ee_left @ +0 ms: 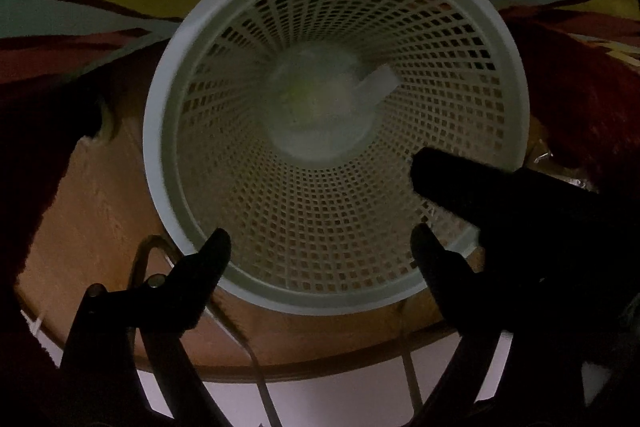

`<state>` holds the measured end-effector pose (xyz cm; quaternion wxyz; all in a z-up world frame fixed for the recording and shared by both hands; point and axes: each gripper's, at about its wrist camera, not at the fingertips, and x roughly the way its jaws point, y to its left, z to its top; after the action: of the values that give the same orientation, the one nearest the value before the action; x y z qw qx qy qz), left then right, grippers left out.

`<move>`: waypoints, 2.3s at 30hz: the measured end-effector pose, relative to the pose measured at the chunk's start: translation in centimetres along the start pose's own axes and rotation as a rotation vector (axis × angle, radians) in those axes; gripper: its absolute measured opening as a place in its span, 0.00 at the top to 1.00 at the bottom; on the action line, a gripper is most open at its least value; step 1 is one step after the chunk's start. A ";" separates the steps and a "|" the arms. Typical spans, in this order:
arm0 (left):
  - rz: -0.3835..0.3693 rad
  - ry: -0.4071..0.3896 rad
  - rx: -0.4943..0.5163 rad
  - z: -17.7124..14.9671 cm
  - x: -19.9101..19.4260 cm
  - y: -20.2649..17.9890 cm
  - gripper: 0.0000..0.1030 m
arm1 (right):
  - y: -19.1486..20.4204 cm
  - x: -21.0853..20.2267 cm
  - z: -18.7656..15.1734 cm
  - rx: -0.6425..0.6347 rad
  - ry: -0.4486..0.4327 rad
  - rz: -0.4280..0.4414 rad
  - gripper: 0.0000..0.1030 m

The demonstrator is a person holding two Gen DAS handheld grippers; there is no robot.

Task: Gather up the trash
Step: 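Open the right tool to drop the leaflet while the left tool drops the green box into the basket, then move both tools back over the trash pile on the bed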

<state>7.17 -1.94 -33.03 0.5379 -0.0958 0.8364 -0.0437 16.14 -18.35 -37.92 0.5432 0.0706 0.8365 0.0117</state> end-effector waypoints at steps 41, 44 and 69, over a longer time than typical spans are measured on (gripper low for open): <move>0.026 -0.986 -0.010 -12.1 -25.3 2.5 0.08 | 0.6 -25.7 -13.3 -0.348 -1.037 0.171 0.07; 0.058 -1.101 -0.006 -12.3 -28.7 2.7 0.08 | 1.8 -28.4 -13.8 -0.415 -1.098 0.181 0.07; 0.033 -1.127 0.122 5.4 -41.7 1.5 0.08 | 8.3 -33.2 -5.7 -0.565 -1.174 0.120 0.07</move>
<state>28.72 8.31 1.59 0.9065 -0.0599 0.4172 -0.0258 25.13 -14.12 -4.67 0.9058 -0.0336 0.3601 0.2208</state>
